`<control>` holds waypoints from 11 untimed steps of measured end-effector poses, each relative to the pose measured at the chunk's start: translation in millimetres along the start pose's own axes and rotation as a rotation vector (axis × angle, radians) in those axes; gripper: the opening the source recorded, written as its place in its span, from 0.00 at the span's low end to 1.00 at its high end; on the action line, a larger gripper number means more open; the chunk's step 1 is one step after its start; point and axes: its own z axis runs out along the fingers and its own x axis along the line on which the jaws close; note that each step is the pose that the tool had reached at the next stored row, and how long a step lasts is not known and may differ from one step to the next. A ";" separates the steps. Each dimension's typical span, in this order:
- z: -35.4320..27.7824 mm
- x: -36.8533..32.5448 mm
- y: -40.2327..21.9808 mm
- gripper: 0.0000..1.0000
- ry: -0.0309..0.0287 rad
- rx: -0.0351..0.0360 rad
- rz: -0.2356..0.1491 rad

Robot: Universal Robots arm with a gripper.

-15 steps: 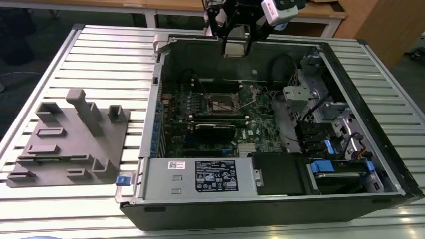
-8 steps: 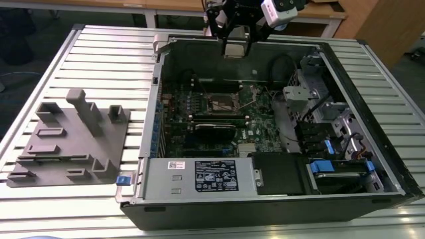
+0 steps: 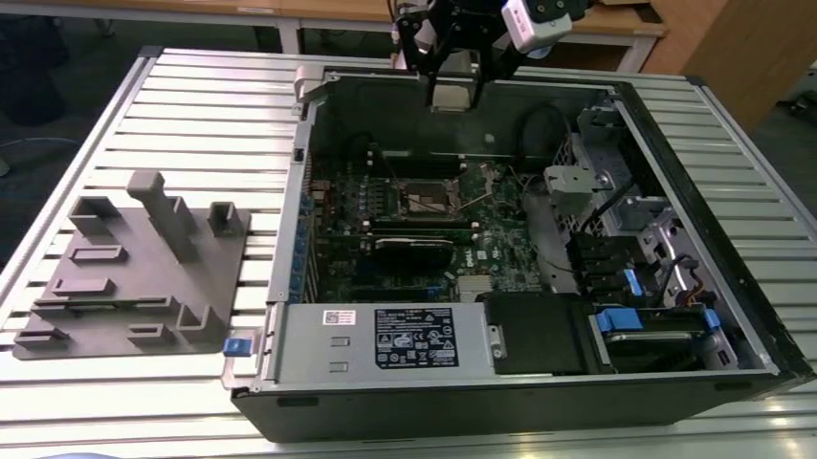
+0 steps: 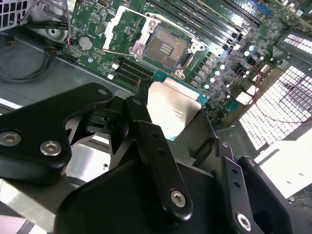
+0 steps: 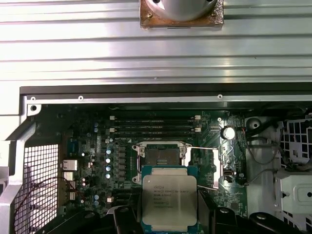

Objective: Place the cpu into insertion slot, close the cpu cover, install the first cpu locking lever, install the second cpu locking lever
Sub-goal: 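Place the cpu into insertion slot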

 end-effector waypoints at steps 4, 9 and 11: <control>1.3 0.0 -0.2 0.54 0.0001 0.0002 0.000; 3.7 -0.1 -0.4 0.54 0.0001 0.0002 0.000; 3.8 -0.1 -0.4 0.54 0.0001 0.0002 0.000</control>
